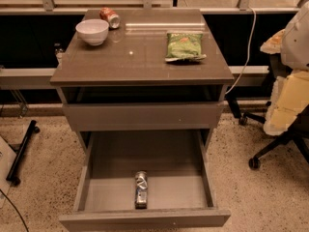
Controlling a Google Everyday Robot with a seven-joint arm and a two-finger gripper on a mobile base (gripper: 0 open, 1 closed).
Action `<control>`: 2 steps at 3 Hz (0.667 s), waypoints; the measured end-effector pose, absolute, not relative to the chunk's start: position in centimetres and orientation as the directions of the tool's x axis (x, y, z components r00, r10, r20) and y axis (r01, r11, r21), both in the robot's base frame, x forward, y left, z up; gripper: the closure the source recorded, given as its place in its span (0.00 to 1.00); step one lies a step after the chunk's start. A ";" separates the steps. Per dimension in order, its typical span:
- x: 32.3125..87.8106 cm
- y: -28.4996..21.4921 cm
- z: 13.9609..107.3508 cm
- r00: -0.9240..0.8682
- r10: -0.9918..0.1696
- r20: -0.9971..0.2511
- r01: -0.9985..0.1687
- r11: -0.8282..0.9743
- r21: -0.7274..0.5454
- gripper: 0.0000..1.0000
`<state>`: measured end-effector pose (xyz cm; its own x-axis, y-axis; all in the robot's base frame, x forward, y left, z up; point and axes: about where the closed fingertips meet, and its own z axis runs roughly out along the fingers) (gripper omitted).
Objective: Pick redbull can from middle drawer and place on counter
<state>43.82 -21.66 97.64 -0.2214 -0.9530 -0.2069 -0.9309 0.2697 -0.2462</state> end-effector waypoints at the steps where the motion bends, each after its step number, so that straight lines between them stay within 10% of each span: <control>1: 43.8 -21.7 97.6 -0.221 -0.953 -0.207 -0.931 0.270 -0.246 0.00; 2: 43.9 -20.9 96.3 -0.252 -0.926 -0.282 -0.923 0.317 -0.219 0.00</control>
Offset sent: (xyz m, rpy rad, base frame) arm 0.0030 0.0202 -0.0422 0.2323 0.0300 -0.0886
